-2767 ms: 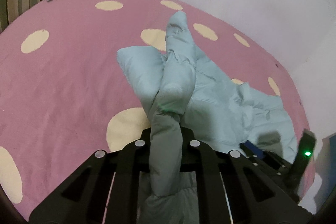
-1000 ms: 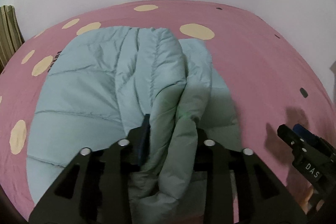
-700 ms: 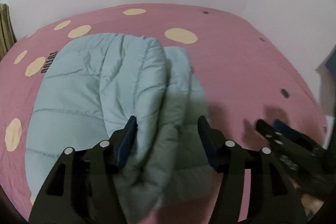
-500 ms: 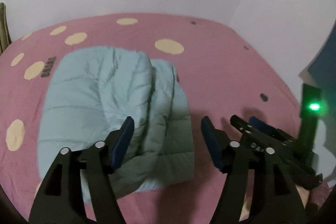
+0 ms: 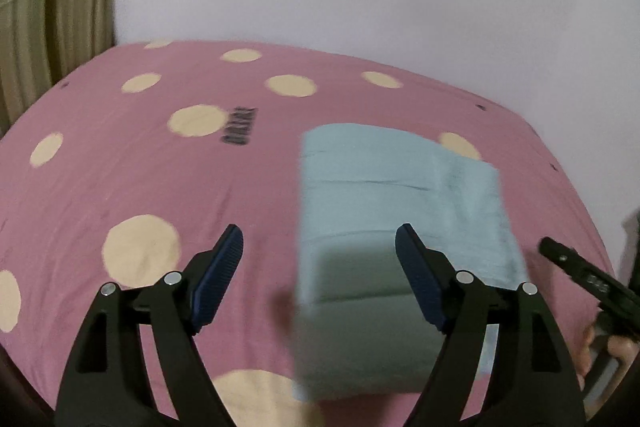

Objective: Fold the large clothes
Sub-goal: 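Grasp the folded bundle edge with the right gripper and tuck it in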

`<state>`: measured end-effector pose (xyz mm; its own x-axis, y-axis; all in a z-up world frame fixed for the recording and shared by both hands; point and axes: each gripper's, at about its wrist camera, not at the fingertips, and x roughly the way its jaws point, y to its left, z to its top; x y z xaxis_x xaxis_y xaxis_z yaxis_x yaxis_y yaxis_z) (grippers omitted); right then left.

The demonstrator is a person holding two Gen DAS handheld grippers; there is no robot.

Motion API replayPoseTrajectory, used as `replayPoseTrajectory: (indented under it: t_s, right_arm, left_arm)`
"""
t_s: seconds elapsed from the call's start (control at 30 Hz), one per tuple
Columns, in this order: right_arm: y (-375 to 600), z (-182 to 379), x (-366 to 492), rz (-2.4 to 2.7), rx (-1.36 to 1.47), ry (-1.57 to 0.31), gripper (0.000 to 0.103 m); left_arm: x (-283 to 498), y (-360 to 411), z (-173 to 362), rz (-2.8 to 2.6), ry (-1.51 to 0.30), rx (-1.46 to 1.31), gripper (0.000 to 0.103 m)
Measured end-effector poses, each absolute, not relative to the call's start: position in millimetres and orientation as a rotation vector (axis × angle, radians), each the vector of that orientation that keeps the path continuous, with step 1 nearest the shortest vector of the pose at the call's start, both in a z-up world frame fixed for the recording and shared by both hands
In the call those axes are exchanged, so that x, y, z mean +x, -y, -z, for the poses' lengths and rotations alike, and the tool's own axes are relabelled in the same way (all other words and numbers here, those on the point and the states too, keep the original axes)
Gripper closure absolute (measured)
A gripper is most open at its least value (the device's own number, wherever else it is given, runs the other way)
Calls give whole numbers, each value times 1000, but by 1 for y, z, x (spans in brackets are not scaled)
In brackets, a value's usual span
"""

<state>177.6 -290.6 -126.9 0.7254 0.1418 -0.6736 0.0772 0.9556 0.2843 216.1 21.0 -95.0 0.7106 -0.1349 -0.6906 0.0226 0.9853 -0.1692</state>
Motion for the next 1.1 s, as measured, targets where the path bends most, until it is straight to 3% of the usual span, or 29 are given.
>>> replayPoseTrajectory:
  t_s: [0.03, 0.1, 0.37, 0.4, 0.43, 0.53, 0.73, 1.1]
  right_arm:
    - [285, 126, 182, -47, 301, -762, 38]
    - [269, 127, 196, -77, 298, -769, 36]
    - [237, 146, 237, -81, 290, -856, 34]
    - [235, 148, 237, -76, 289, -856, 43]
    - [235, 149, 236, -72, 289, -852, 66]
    - [236, 150, 239, -116, 311, -871, 88]
    - [269, 149, 238, -87, 325, -864, 92]
    - [303, 211, 259, -83, 398, -987, 88]
  left_arm:
    - [219, -27, 98, 78, -781, -159, 25]
    - [228, -38, 109, 56, -802, -175, 24]
    - [247, -46, 139, 79, -868, -193, 24]
    - [248, -44, 141, 87, -873, -193, 25]
    - [249, -42, 143, 96, -876, -193, 24]
    - [252, -35, 141, 126, -870, -186, 24]
    - [261, -8, 141, 186, -869, -131, 24]
    - [281, 40, 182, 210, -969, -11, 22]
